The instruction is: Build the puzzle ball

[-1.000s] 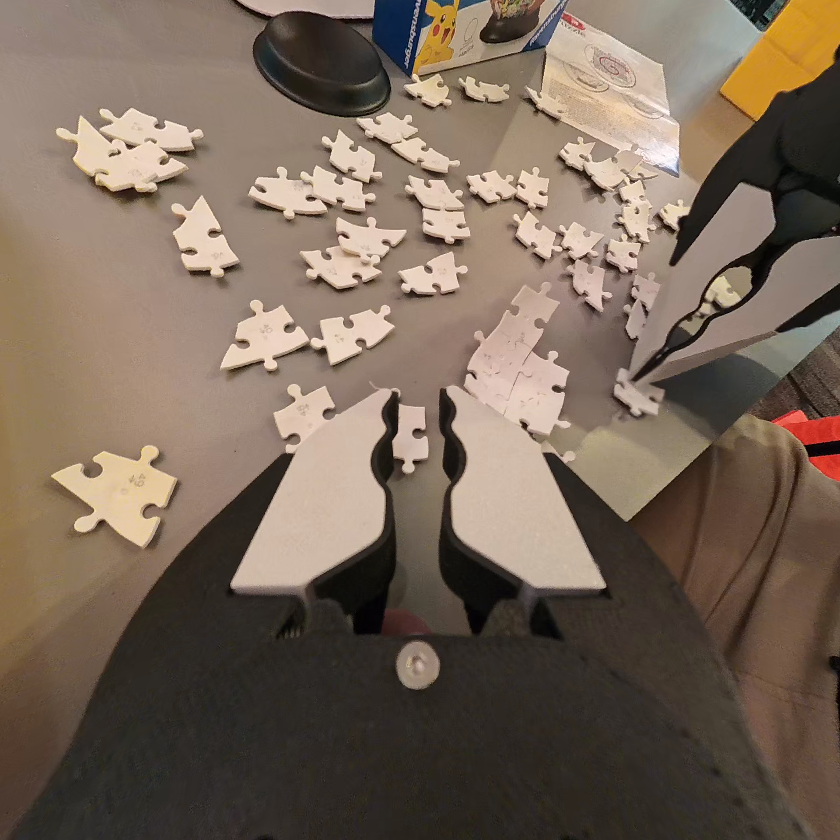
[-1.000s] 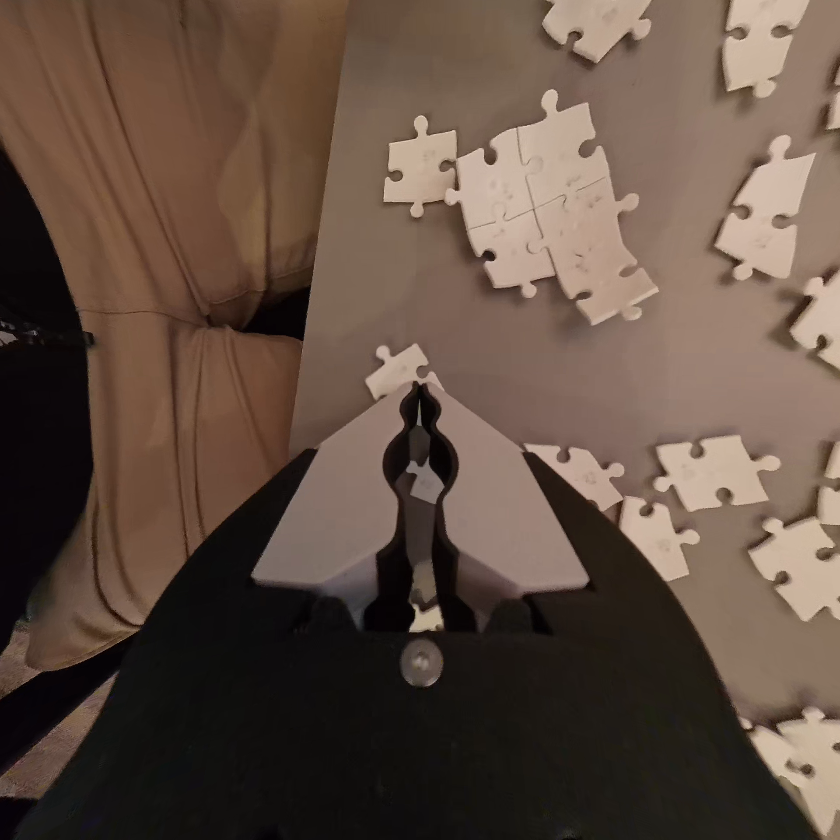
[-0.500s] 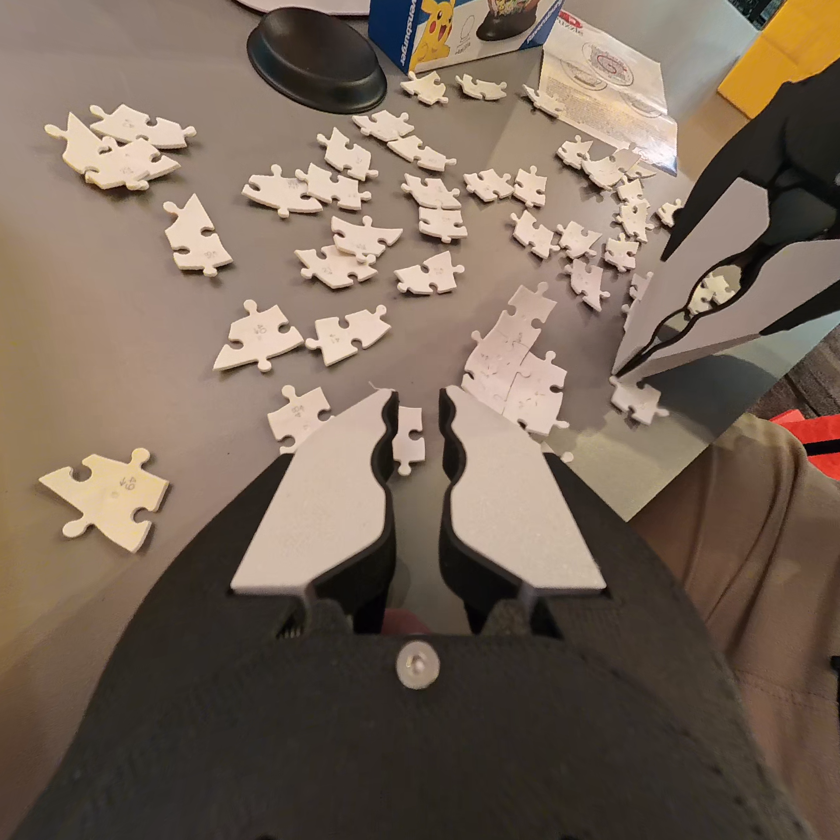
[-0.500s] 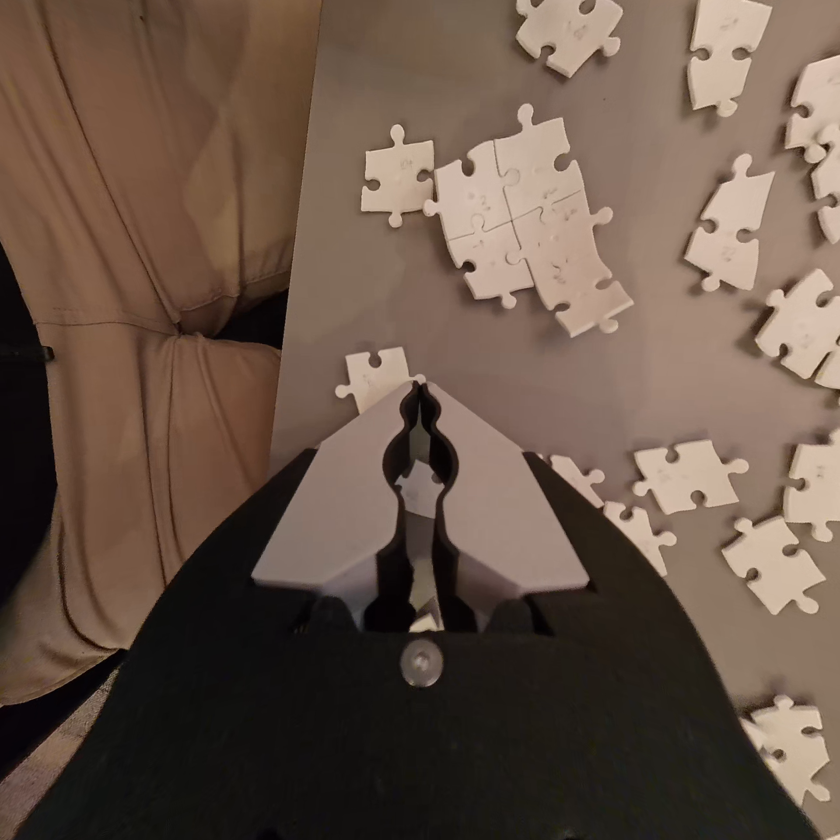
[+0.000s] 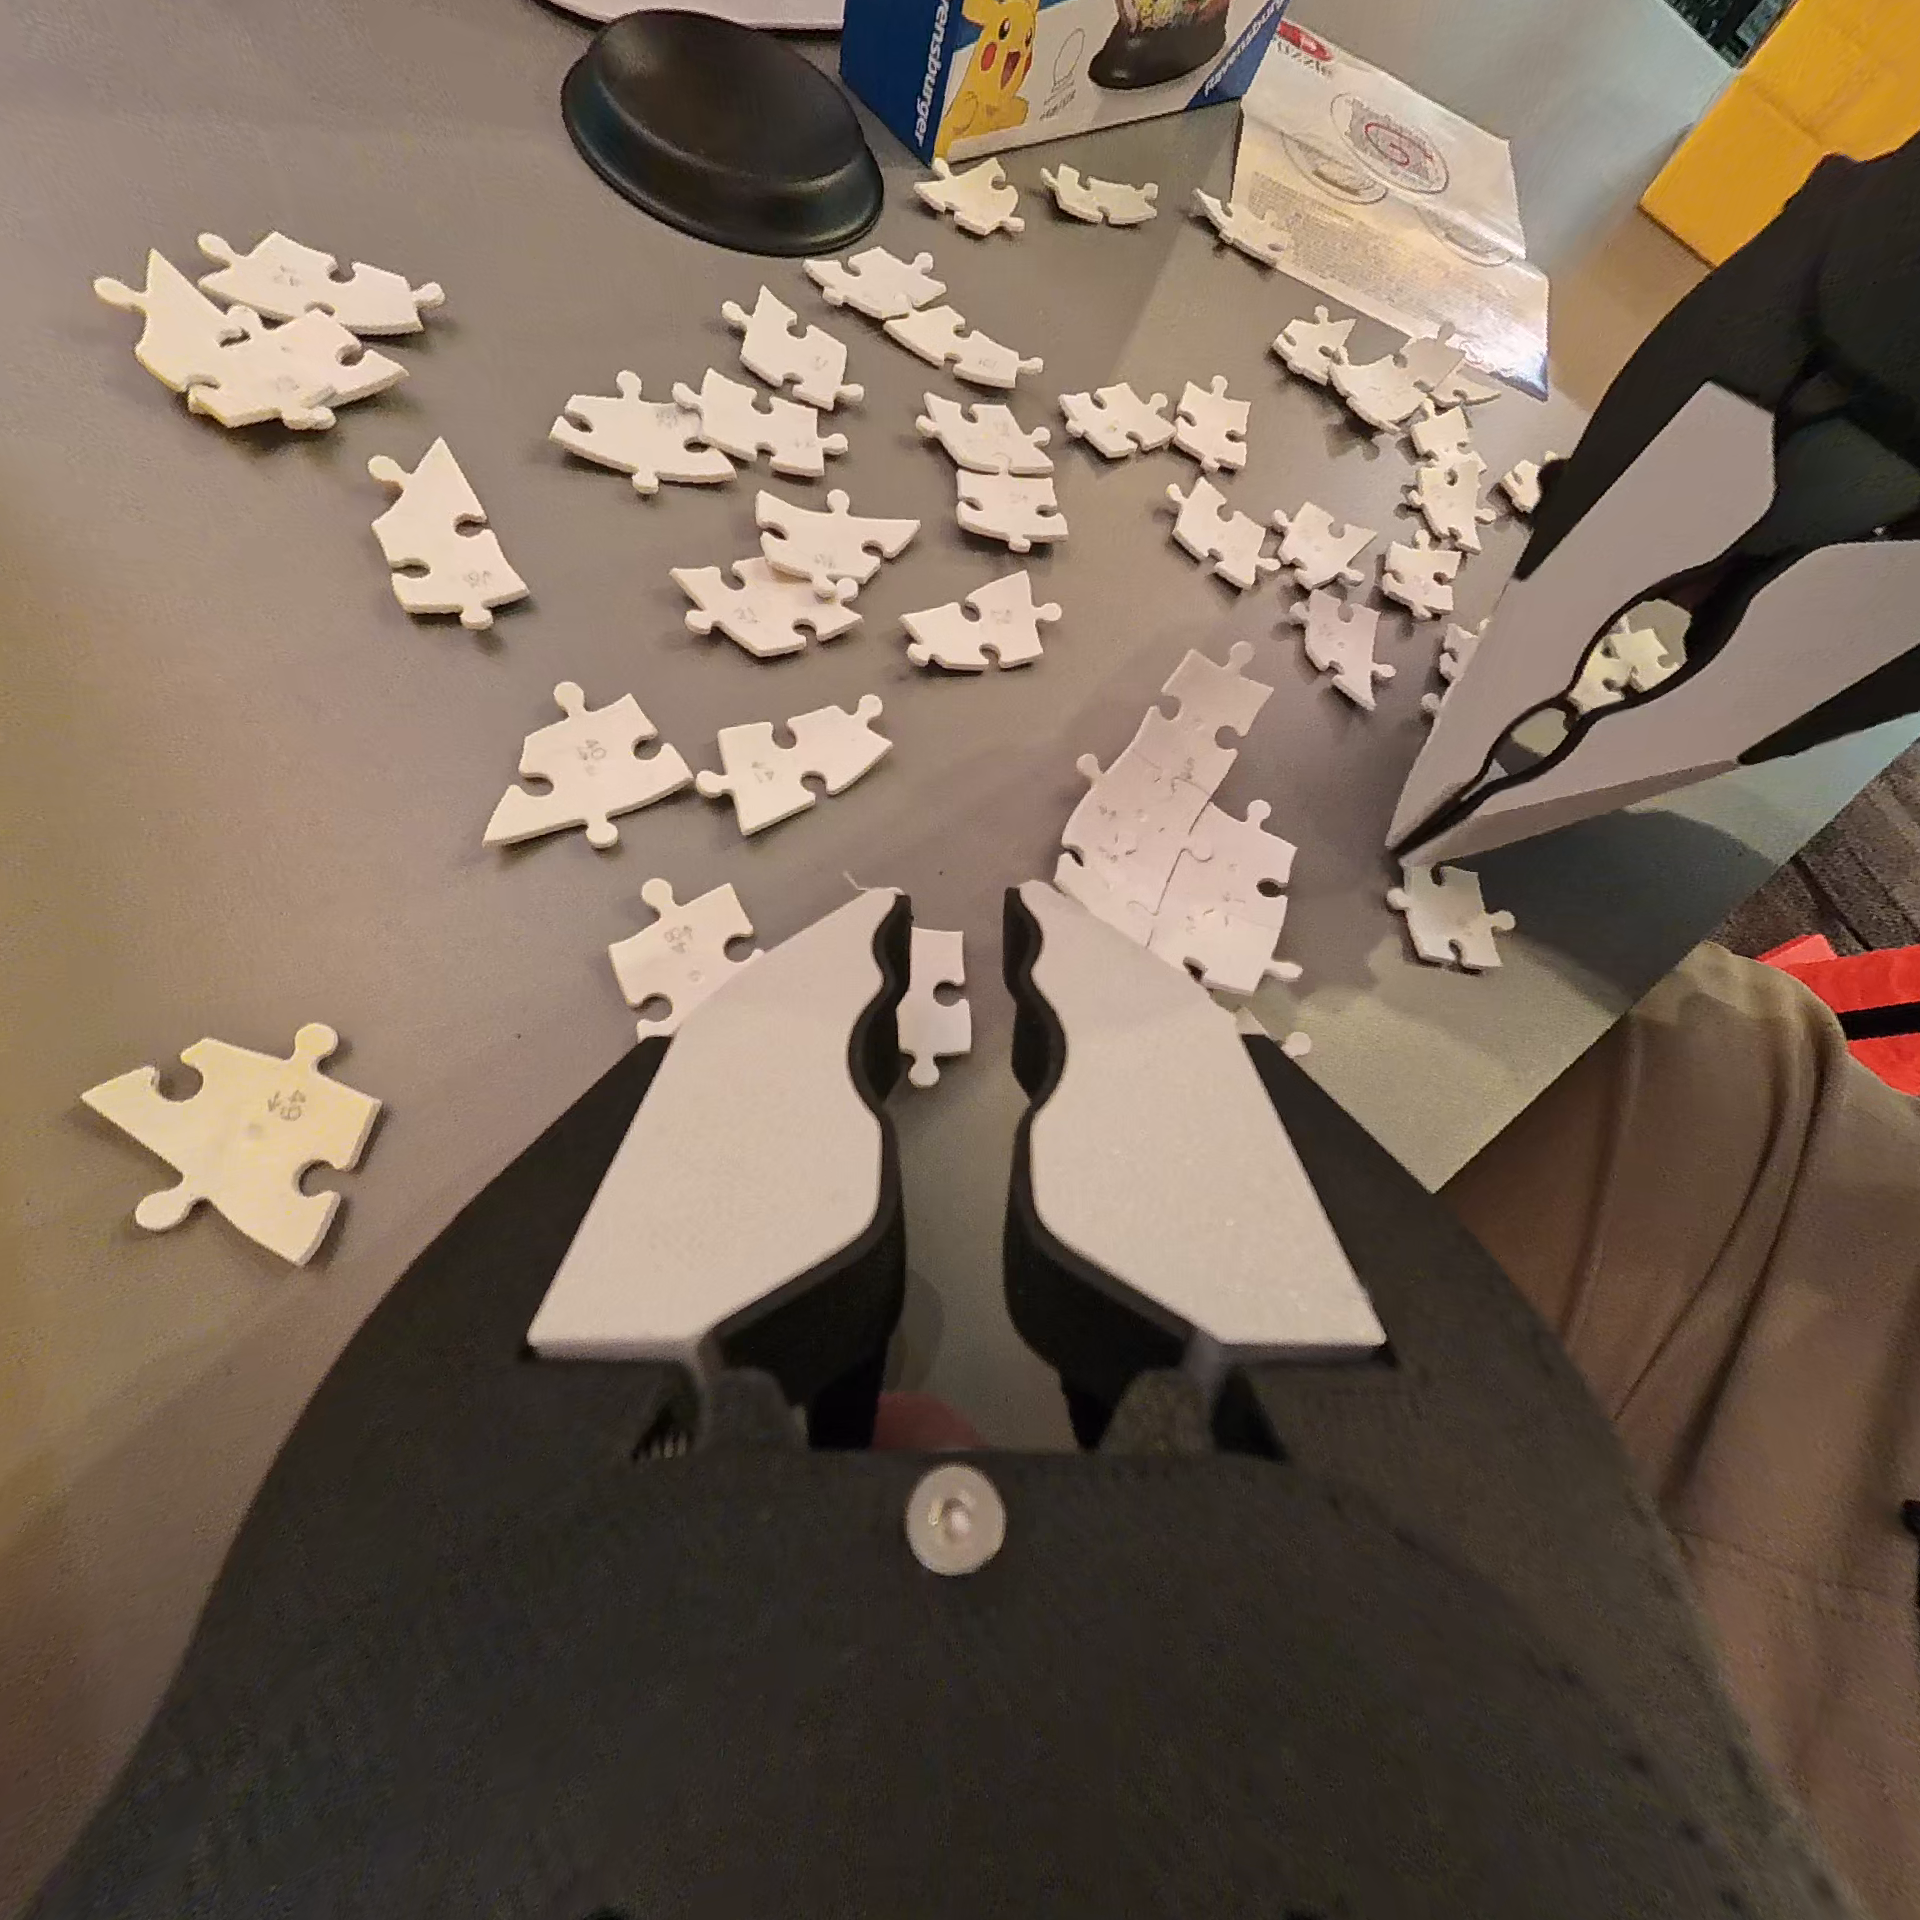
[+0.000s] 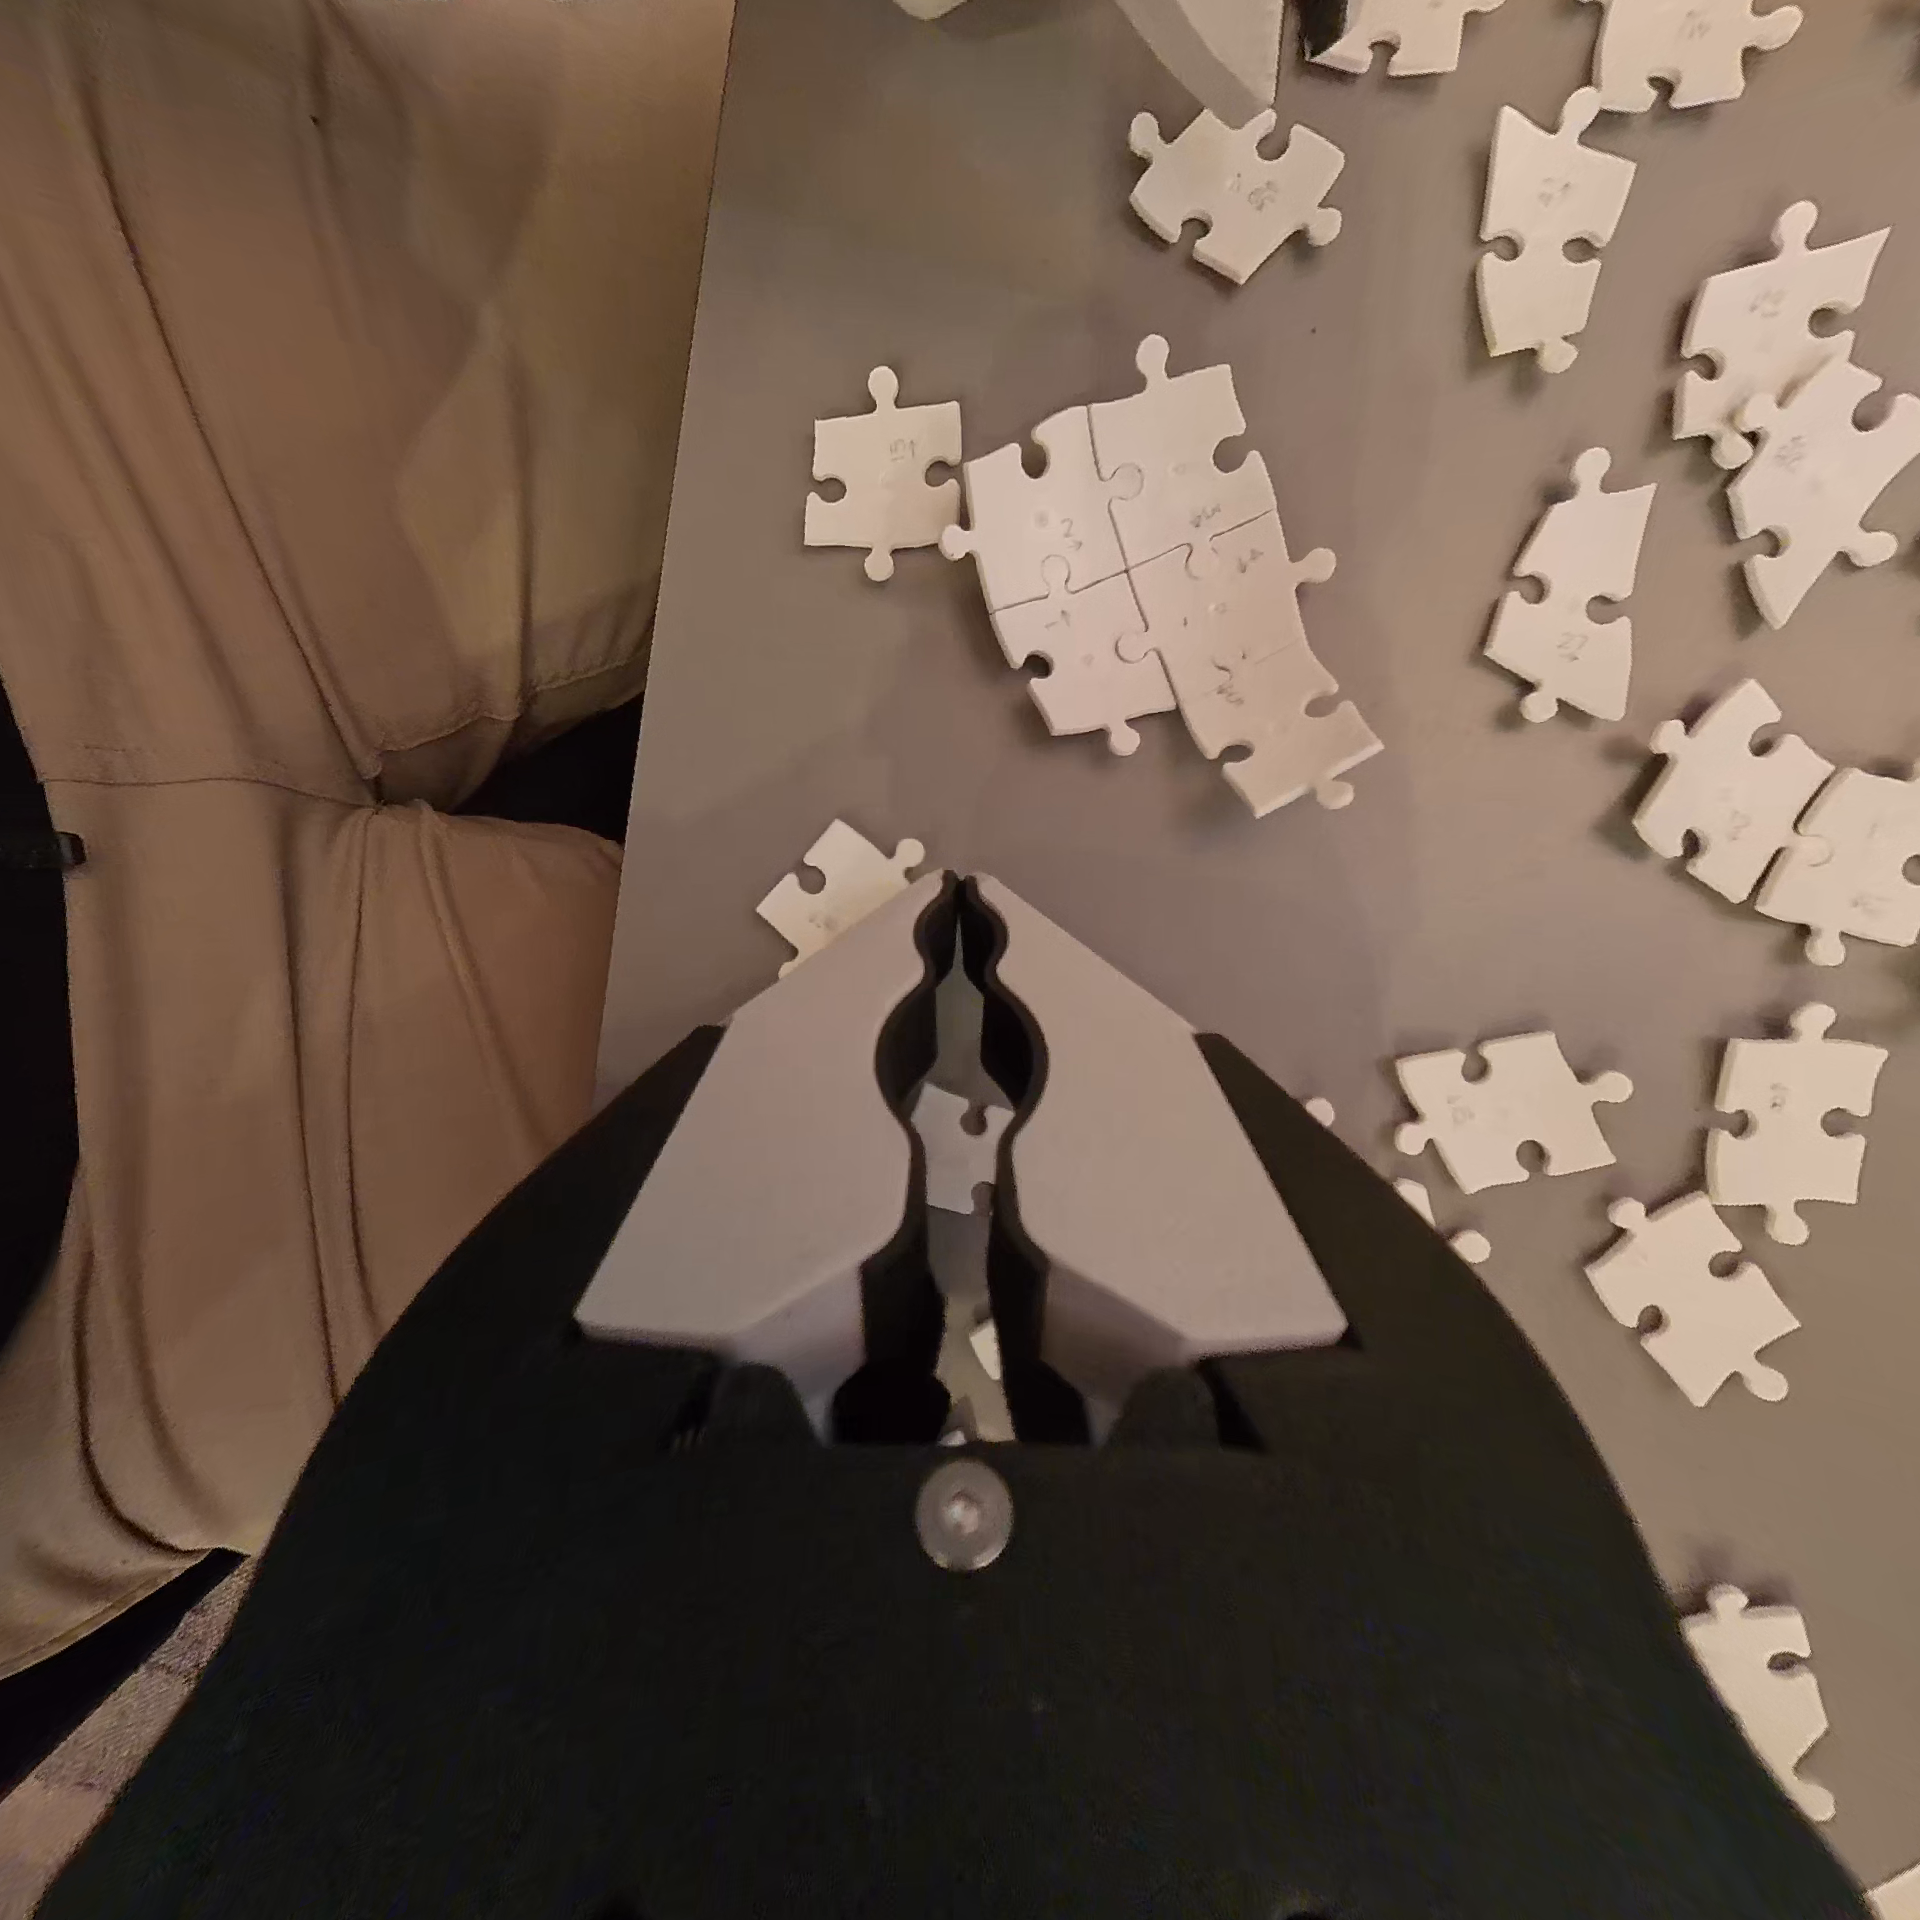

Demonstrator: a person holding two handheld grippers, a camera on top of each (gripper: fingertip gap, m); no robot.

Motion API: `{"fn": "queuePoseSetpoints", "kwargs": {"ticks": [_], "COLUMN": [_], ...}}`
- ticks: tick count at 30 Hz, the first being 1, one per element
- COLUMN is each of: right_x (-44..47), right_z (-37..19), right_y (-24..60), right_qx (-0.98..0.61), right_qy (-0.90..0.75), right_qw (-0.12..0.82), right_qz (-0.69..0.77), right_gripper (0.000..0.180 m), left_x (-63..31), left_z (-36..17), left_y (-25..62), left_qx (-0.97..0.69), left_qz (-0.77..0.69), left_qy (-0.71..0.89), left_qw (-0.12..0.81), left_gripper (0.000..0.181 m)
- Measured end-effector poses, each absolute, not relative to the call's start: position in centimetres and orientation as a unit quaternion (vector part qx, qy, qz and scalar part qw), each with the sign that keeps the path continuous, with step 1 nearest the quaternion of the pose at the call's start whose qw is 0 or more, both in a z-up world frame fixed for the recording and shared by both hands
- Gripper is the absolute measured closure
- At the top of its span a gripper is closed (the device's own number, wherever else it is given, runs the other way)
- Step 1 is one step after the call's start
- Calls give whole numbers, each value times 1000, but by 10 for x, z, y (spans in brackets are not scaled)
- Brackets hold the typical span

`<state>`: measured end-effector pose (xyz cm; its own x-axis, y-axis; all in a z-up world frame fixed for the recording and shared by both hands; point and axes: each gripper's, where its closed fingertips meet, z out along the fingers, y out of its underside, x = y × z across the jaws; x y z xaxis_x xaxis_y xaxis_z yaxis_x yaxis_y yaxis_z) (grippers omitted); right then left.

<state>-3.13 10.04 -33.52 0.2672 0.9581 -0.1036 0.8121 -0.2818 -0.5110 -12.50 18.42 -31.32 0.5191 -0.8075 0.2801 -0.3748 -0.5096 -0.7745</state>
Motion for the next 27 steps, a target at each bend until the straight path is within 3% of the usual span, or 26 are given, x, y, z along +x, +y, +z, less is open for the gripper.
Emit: {"fn": "queuePoseSetpoints", "kwargs": {"ticks": [1,27], "right_x": [-31,13], "right_z": [-334,-321], "right_y": [101,126], "right_qx": [-776,-819], "right_qy": [-569,-491], "right_qw": [184,233], "right_qz": [202,187], "right_gripper": [180,179], "left_x": [-125,-121], "left_z": [-313,-315], "left_y": [184,190], "left_qx": [-806,-809], "left_qz": [-325,-334], "left_qy": [367,361], "left_qw": [332,323], "left_gripper": [164,165]}}
